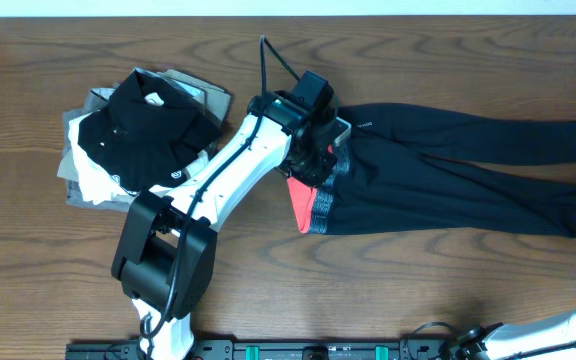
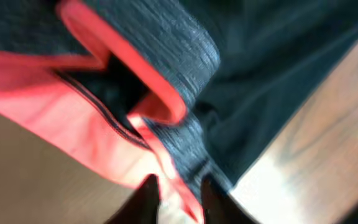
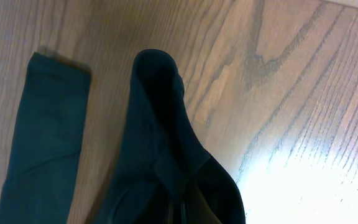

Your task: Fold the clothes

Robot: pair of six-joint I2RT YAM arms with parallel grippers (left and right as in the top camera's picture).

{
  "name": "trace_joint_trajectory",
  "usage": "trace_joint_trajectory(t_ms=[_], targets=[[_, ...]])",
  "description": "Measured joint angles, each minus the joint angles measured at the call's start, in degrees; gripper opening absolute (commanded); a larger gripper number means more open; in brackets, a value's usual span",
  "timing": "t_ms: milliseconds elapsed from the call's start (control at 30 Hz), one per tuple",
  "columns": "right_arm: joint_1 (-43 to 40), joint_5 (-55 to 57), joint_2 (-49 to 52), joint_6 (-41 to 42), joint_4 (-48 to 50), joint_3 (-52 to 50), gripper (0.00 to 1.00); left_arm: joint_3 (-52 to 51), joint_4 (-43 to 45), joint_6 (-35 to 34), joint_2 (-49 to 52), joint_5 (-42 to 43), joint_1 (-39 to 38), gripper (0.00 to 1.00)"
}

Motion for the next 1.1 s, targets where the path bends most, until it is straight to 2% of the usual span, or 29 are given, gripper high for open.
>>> trace_joint_trajectory(t_ms=[67,133,467,633,667,767,867,900,933,1000,1100], targets=[[0.0,0.0,0.0,0.0,0.0,0.0,0.01,-0.5,3.2,0.3,0.0,-1.7,0.0,0.46],[0.0,0.0,0.0,0.0,0.0,0.0,0.01,-1.6,5.8,0.5,0.0,-3.1,0.0,0.51],[0.0,0.0,0.0,0.0,-0.1,0.0,0.01,-4.8,11.6,1.8,3.8,-4.7,0.0,0.52],[0.0,0.0,0.0,0.0,-0.1,0.0,0.01,-5.0,13.1,1.9,4.6,-1.7,0.0,0.51],[0.0,0.0,0.0,0.0,-0.1,0.0,0.01,-5.0,13.3,1.9,4.6,-1.0,0.0,0.49],[0.0,0.0,0.0,0.0,-0.1,0.0,0.01,-5.0,13.7,2.0,4.6,1.1,0.0,0.34],[0.0,0.0,0.0,0.0,0.0,0.0,0.01,-5.0,13.9,2.9,4.6,2.2,0.0,0.13],[0.0,0.0,0.0,0.0,0.0,0.0,0.01,-5.0,13.9,3.2,4.6,2.5,0.0,0.09],[0.0,0.0,0.0,0.0,0.0,0.0,0.01,-5.0,13.8,3.3,4.6,2.7,0.0,0.06],[0.0,0.0,0.0,0.0,0.0,0.0,0.01,-5.0,13.2,3.6,4.6,3.0,0.0,0.06],[0.0,-0.2,0.0,0.0,0.0,0.0,0.01,-4.9,8.0,3.6,4.6,3.2,0.0,0.06]])
